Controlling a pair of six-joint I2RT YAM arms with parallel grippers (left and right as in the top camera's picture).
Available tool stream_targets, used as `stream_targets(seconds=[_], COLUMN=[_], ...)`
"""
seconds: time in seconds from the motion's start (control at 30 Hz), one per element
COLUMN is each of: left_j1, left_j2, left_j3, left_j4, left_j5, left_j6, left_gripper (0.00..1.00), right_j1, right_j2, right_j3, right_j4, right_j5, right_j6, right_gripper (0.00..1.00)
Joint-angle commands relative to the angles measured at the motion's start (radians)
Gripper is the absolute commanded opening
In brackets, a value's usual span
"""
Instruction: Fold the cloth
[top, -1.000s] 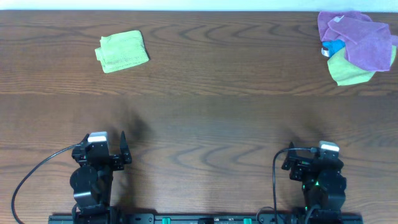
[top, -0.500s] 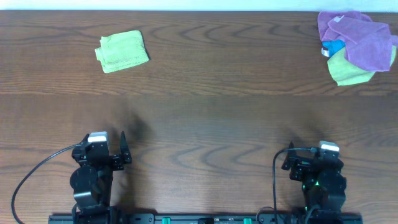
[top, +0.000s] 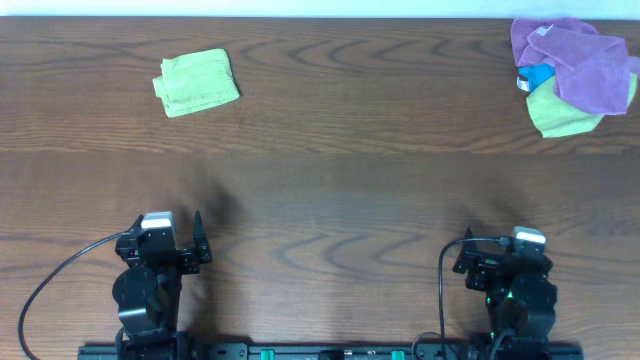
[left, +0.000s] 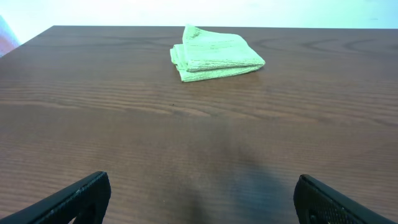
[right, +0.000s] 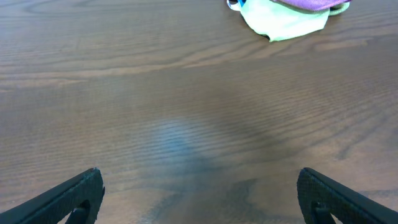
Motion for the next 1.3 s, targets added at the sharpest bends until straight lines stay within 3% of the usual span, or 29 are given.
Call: stream_targets(seconds=[0.0, 0.4, 0.57, 0.87, 1.07, 1.27], left_j1=[-0.005, -0.005, -0.005, -0.005, -0.005, -0.005], left_j2=[-0.007, -0.007, -0.008, -0.007, -0.008, -0.007], left_j3=[-0.029, -0.029, -0.029, -0.029, -0.029, -0.029], left_j4=[-0.005, -0.005, -0.005, -0.005, -0.005, -0.005], left_j5=[0.011, 0.011, 0.011, 0.011, 0.011, 0.011], left_j6=[0.021, 0.021, 0.021, 0.021, 0.021, 0.021], left_gripper=[0.95, 0.96, 0.95, 0.96, 0.95, 0.95], right_j1=[-0.011, -0.011, -0.01, -0.011, -0.034, -0.079], right_j2=[-0.011, -0.011, -0.011, 0.009, 0.319, 0.826], right_j3=[-0.005, -0.005, -0.005, -0.005, 0.058, 0.395], right_j4=[0.0, 0.027, 0.22, 0.777, 0.869, 0.831], right_j5=[-0.004, -0.005, -0.052, -0.062, -0.088, -0.158], right_j6=[-0.016, -0.016, 0.019, 0.141, 0.22, 0.124], right_gripper=[0.99, 0.99, 0.99, 0.99, 0.99, 0.99])
